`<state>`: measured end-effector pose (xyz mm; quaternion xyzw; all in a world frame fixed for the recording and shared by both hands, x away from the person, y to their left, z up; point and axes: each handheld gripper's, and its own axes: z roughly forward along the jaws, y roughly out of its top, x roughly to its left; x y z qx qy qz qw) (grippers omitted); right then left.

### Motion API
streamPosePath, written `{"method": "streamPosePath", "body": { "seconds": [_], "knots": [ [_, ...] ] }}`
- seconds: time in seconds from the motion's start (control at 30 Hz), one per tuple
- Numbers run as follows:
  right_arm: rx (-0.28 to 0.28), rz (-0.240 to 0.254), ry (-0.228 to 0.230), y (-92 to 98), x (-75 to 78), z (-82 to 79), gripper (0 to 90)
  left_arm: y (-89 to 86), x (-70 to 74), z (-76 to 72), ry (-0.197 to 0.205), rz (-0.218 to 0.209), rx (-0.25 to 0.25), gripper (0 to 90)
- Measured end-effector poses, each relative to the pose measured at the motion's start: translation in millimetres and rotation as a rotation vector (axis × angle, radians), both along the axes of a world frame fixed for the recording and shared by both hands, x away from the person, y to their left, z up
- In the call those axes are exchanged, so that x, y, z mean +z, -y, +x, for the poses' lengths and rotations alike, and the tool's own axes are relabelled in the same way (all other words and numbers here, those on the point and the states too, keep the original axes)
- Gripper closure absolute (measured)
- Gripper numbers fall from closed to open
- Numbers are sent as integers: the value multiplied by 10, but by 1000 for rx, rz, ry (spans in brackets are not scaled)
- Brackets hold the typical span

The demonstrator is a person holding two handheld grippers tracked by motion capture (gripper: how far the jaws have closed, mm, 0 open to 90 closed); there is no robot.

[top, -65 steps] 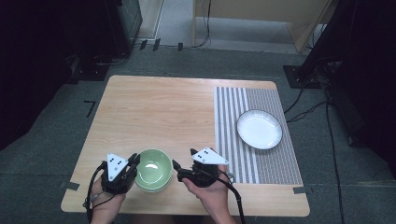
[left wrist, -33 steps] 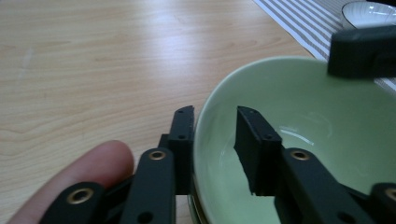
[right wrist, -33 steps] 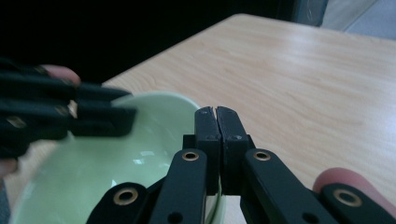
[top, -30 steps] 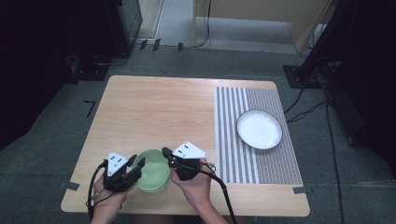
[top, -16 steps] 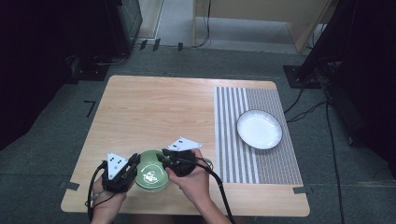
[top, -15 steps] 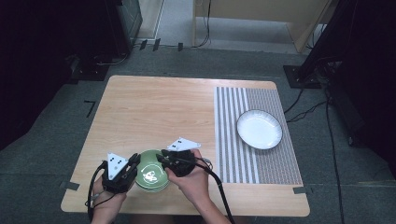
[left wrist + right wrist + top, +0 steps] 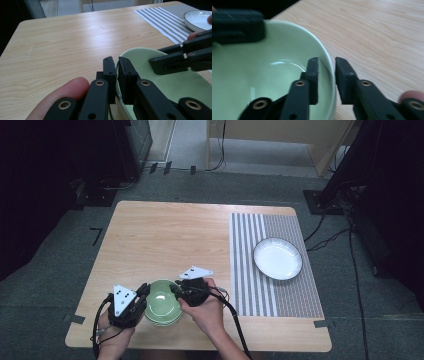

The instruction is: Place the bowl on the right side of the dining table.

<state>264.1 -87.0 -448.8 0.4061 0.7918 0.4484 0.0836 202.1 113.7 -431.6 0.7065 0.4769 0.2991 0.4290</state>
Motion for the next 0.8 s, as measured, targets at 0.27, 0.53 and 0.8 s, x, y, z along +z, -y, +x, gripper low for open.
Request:
{"method": "streamPosePath", "body": {
  "seconds": [0.27, 0.53, 0.8],
  "knots": [
    [29, -5, 119, 29, 4, -60, 846, -57, -12, 20, -11, -43, -12, 834],
    [29, -44, 248, 15, 80, -168, 854, -70, -16, 49, -60, -102, -35, 688],
    [-42, -63, 389, -16, 237, -314, 852, 4, -105, 109, -157, -74, -5, 520]
  ]
}}
